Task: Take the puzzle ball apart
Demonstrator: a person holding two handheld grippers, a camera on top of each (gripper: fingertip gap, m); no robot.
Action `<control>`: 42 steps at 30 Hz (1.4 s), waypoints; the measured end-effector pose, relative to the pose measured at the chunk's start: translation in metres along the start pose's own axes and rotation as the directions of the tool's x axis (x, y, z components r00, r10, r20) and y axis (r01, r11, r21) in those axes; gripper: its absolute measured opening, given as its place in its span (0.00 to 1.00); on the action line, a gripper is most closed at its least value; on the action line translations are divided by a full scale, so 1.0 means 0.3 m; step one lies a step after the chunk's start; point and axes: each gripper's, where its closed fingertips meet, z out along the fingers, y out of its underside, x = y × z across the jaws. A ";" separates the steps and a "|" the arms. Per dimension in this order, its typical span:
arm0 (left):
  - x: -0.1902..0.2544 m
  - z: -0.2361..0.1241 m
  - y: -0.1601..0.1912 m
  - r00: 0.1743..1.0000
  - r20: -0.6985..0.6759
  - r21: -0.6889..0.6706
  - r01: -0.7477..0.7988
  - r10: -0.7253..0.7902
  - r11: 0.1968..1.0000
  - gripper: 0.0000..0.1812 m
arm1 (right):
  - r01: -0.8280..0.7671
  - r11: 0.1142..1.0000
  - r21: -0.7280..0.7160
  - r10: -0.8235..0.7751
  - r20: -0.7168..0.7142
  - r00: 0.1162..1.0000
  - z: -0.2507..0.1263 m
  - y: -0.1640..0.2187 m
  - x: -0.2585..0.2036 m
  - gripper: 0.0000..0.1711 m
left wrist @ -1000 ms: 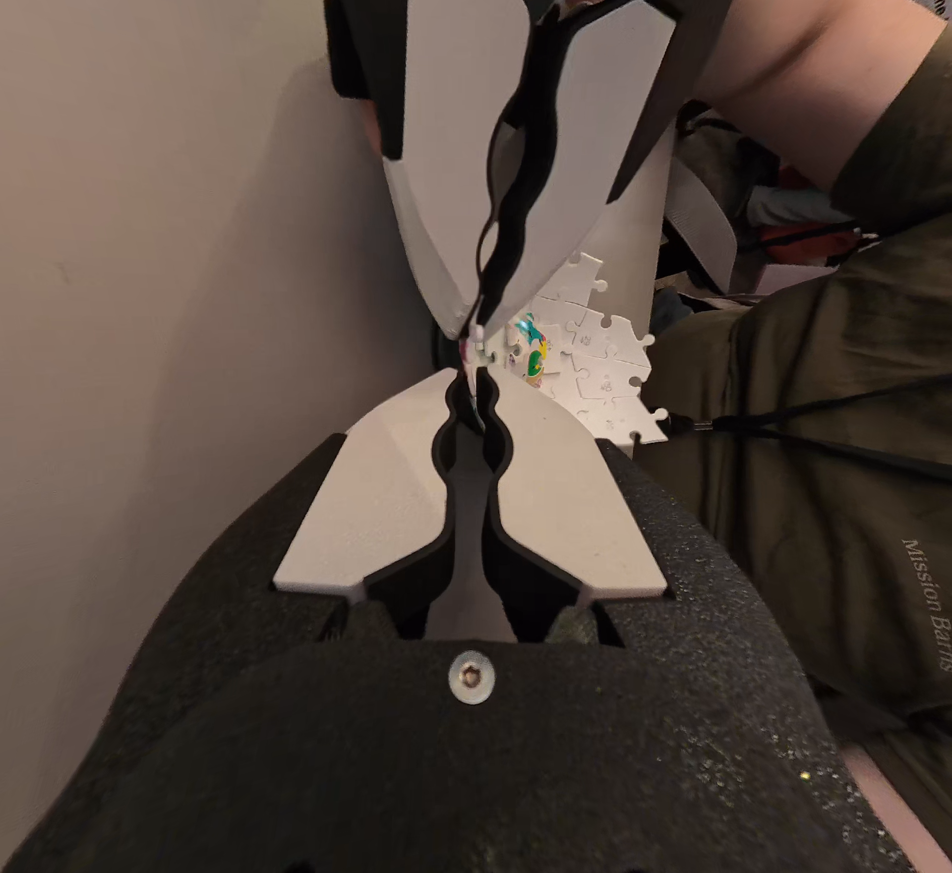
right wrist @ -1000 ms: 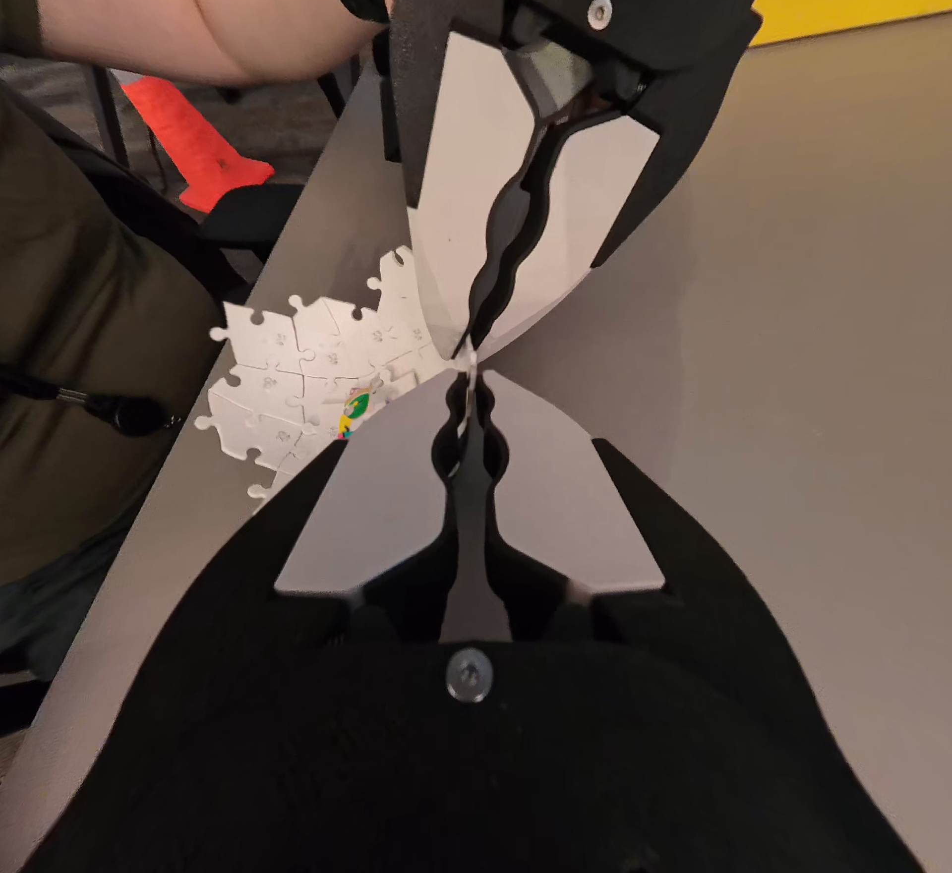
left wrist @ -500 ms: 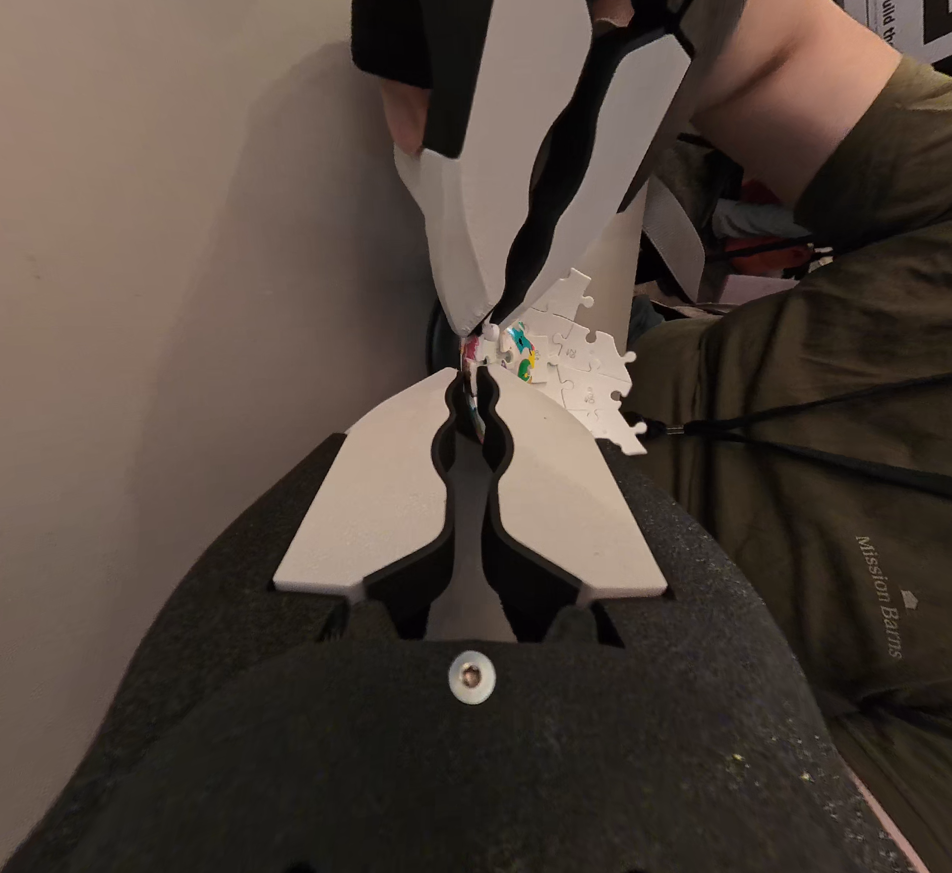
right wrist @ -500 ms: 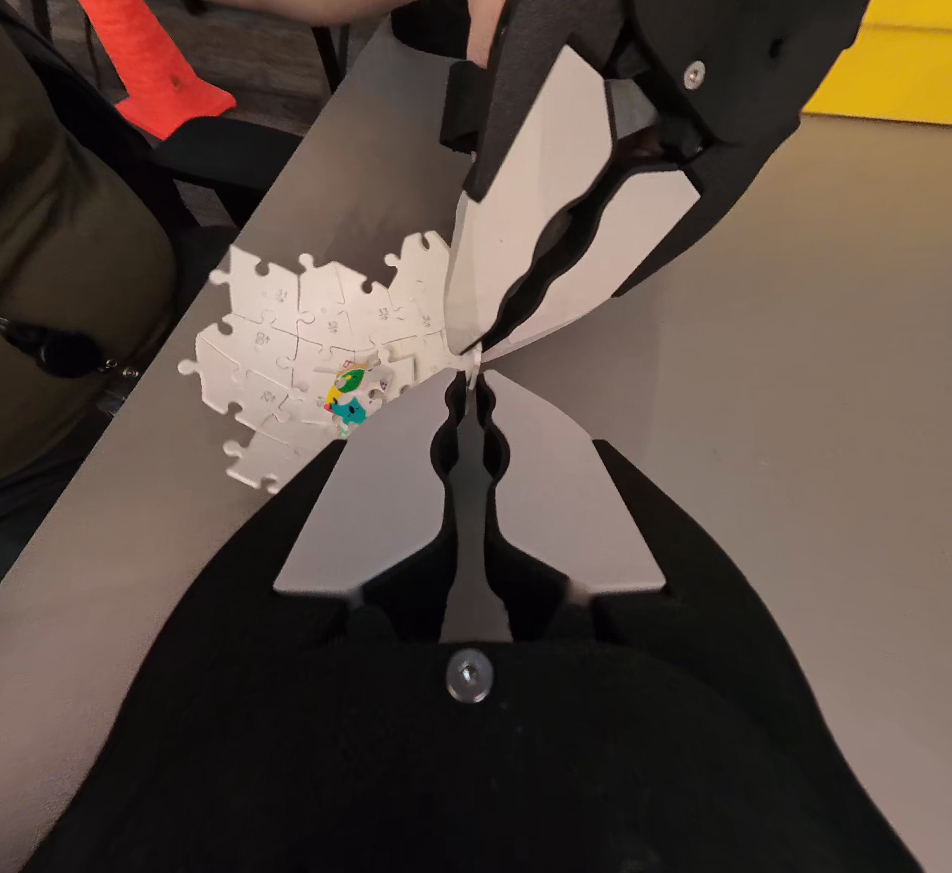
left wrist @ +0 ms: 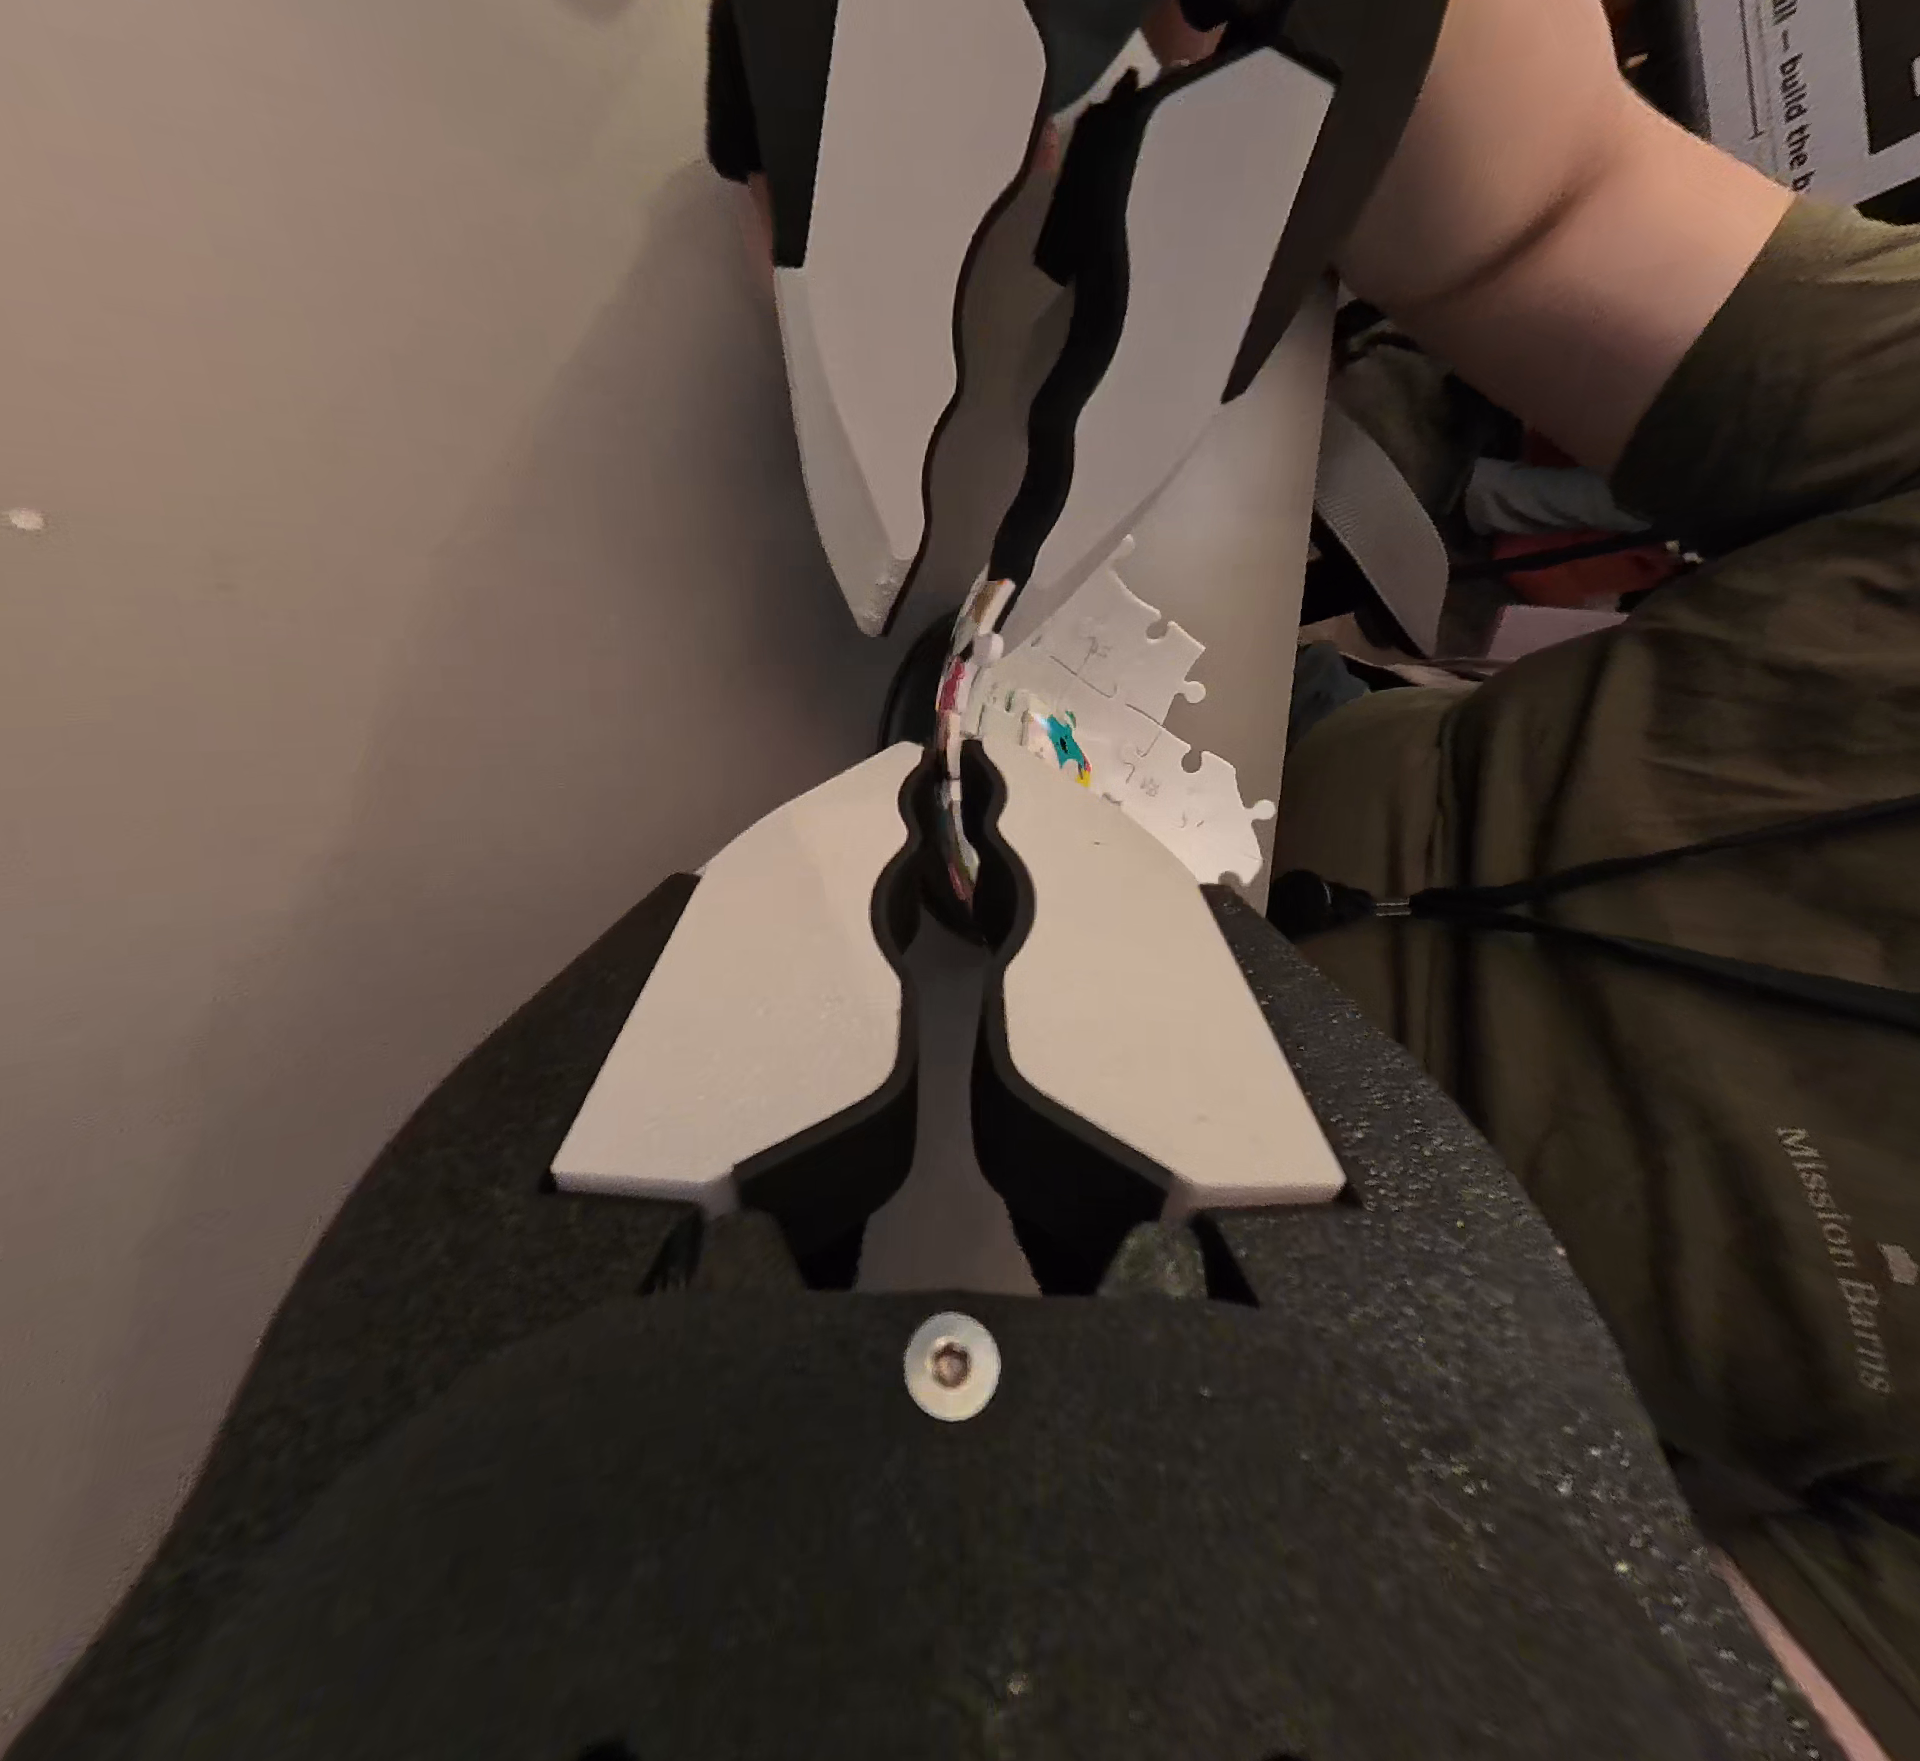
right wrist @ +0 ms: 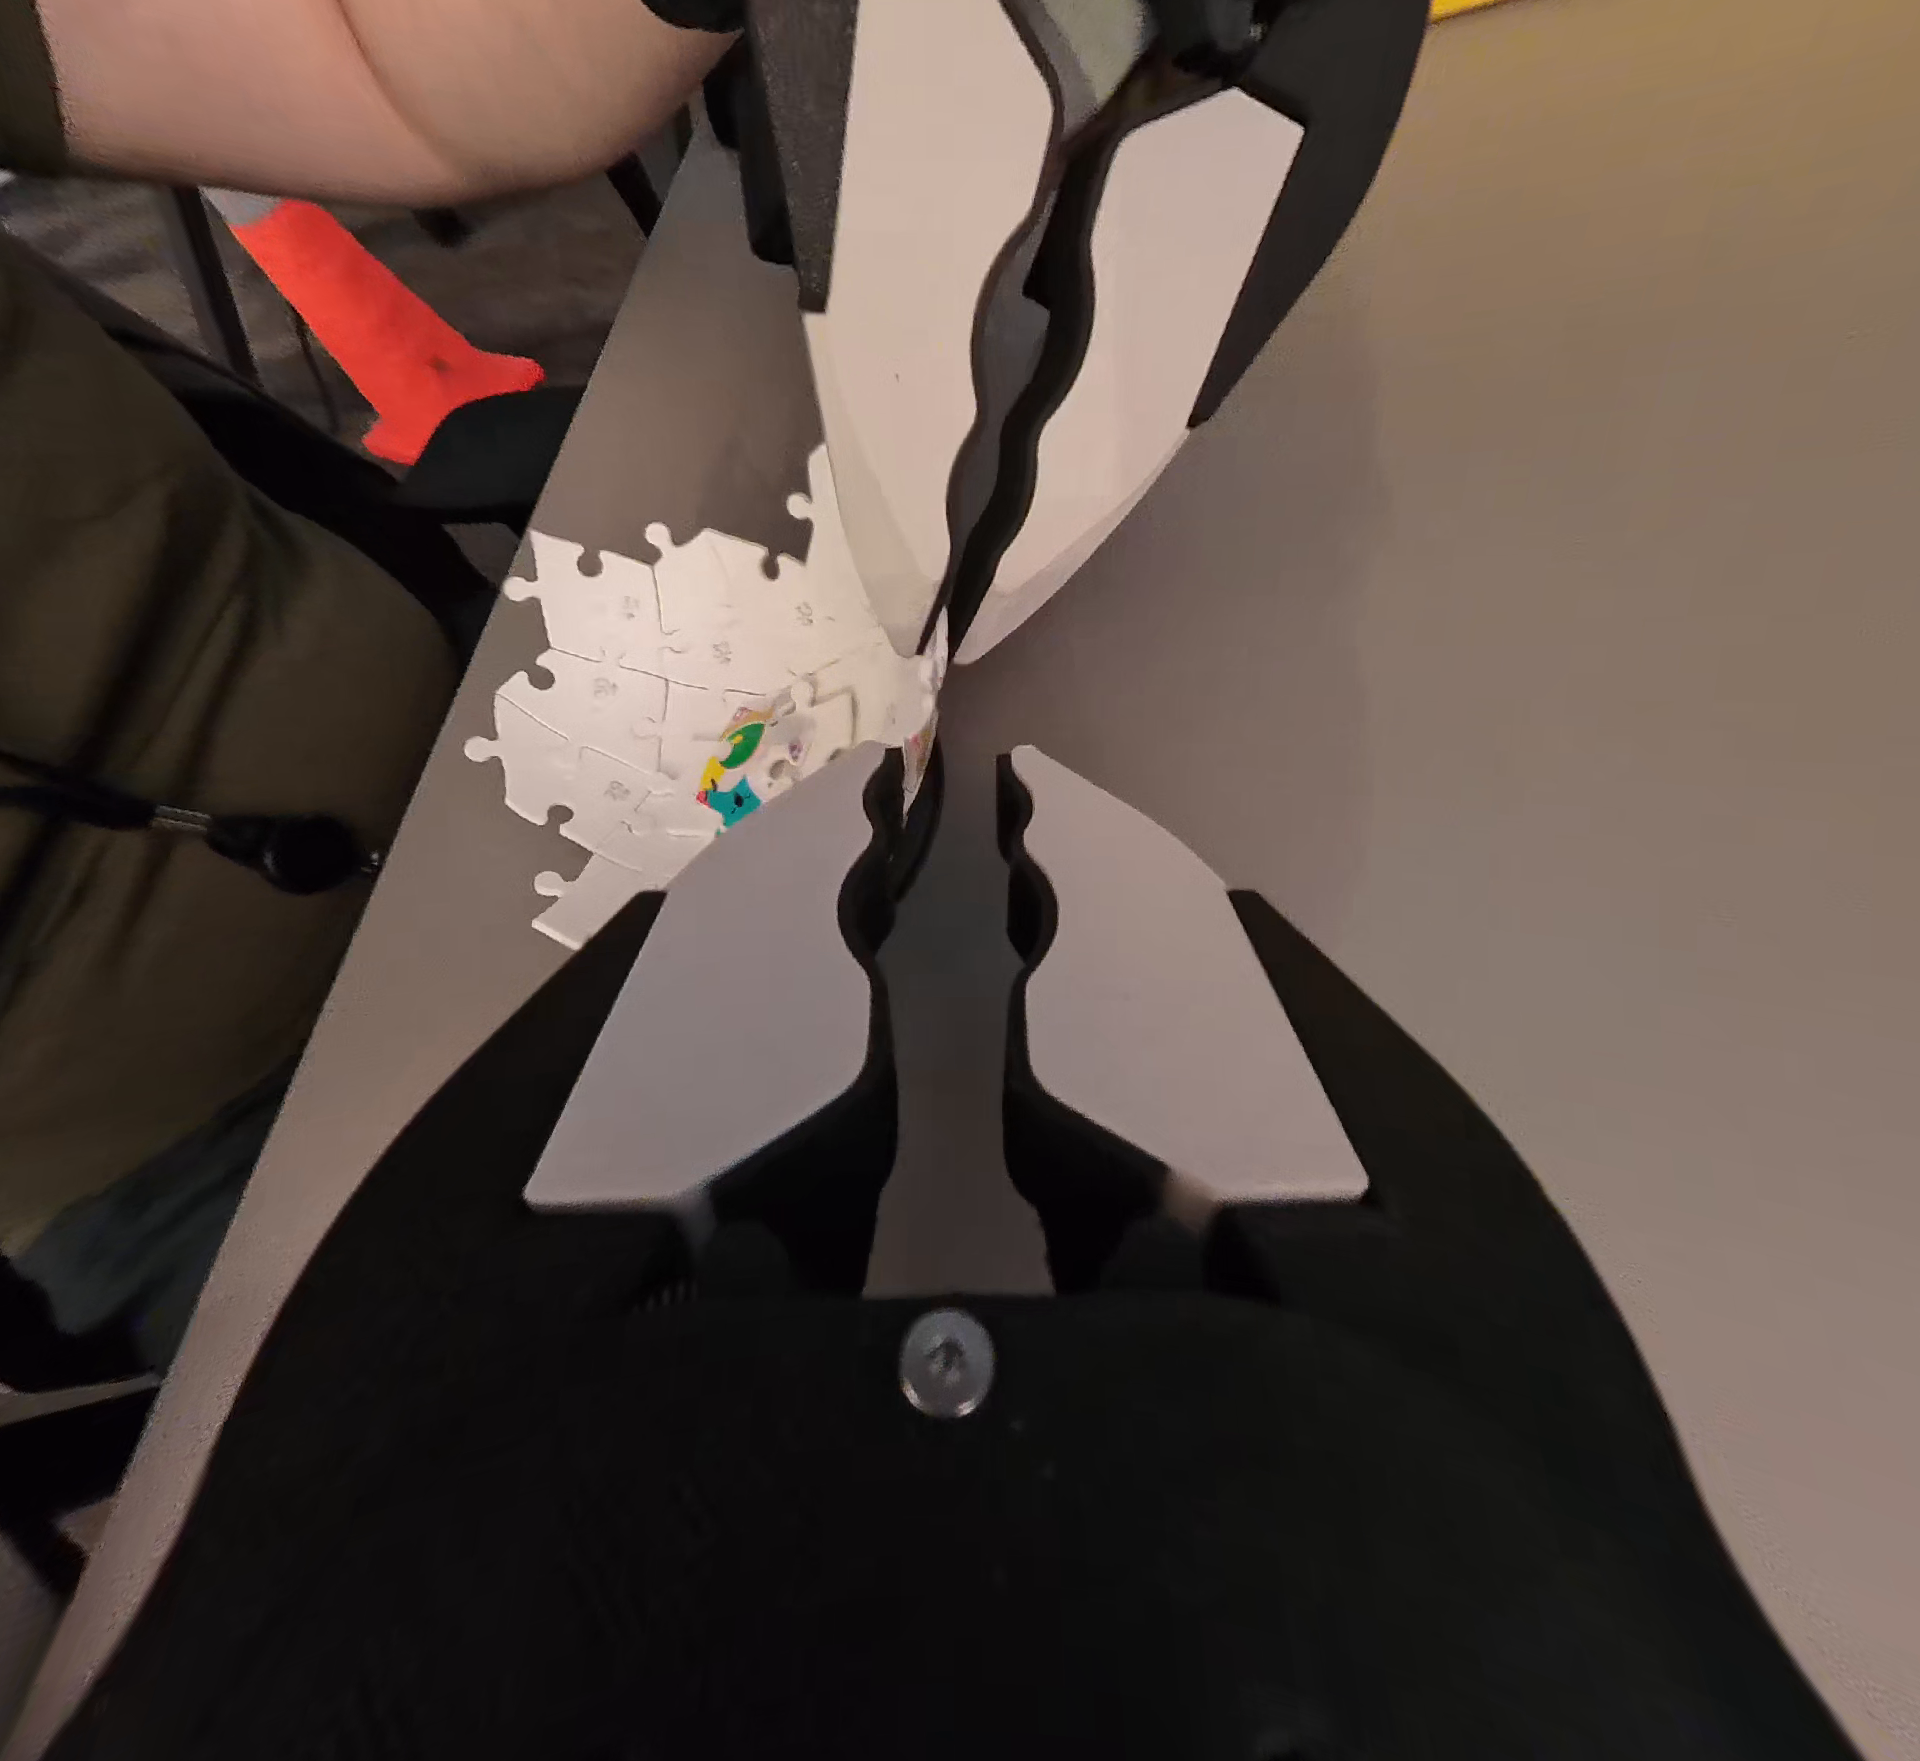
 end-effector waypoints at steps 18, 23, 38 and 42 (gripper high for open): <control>0.013 0.045 -0.058 0.971 0.058 -0.146 -0.221 0.231 0.964 0.13 | -0.193 0.977 0.089 0.204 -0.141 0.969 -0.087 0.034 -0.075 0.15; -0.004 0.070 -0.032 0.963 0.069 -0.220 -0.242 0.262 0.945 0.02 | -0.250 0.968 0.036 0.252 -0.200 0.947 -0.043 0.060 -0.038 0.15; -0.009 0.055 -0.037 0.954 0.081 -0.105 -0.279 0.288 0.954 0.02 | -0.236 0.967 -0.092 0.229 -0.078 0.970 -0.032 0.063 -0.032 0.05; -0.013 0.051 -0.037 0.958 0.065 -0.082 -0.276 0.281 0.958 0.02 | -0.231 0.968 -0.099 0.225 -0.061 0.972 -0.031 0.061 -0.025 0.04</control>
